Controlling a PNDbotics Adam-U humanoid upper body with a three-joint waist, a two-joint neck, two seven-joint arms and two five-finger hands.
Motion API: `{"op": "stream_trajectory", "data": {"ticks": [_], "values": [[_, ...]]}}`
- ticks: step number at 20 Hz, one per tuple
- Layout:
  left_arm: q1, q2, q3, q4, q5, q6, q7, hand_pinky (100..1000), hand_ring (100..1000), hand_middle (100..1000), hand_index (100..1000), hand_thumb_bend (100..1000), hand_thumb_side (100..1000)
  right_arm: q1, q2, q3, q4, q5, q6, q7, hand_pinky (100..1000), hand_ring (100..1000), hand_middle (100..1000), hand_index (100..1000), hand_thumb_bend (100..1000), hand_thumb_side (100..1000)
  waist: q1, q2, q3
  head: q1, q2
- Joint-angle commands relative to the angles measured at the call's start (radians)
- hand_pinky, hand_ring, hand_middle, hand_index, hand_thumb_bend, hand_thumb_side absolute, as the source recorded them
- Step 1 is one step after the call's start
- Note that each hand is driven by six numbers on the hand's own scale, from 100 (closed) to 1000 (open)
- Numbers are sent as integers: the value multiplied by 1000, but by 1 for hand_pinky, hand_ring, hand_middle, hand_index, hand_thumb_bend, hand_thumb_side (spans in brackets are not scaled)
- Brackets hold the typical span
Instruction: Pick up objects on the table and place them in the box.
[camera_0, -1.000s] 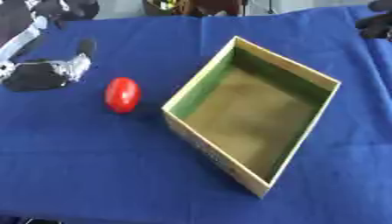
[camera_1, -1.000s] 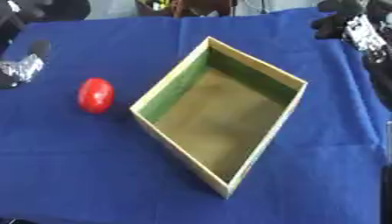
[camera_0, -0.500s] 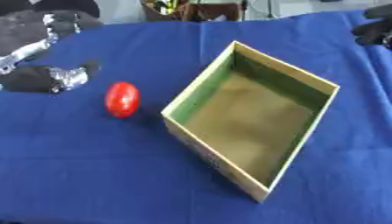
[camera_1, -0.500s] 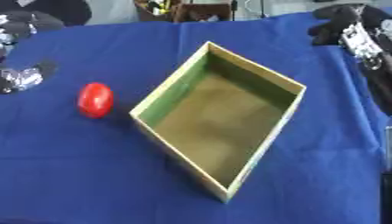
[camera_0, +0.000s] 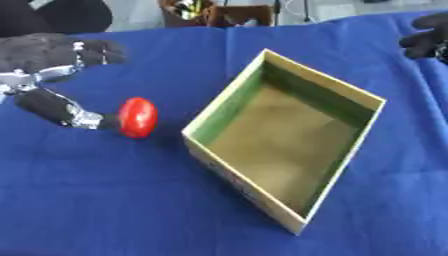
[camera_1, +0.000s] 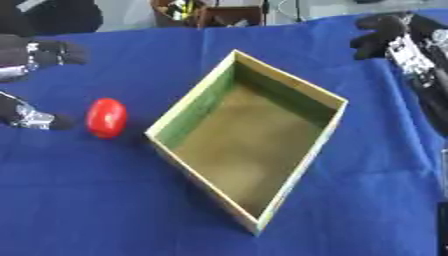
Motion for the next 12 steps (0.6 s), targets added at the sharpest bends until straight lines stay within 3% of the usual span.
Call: {"op": "stream_trajectory", "data": {"ticks": [1,6,12], "values": [[-29,34,-22,39,-7,-23,-14,784,893,969,1000,679,919,-9,-20,2,-10,4,-3,6,765,759,498,768,100,800,-1,-15,0,6,-9],[-62,15,-64,123,-42,-40,-19,766,882,961,1000,662,822,-9,-22,4,-9,3,-4,10,766,759,497,768,100,802,1,-11,-6,9,-11],[-94,-5,-87,189,-101,-69,-14,731,851,902,1000,687,800,-8,-22,7,-7,2,-5,17,766,759,497,768,100,801,3,-7,-10,12,-15]]}}
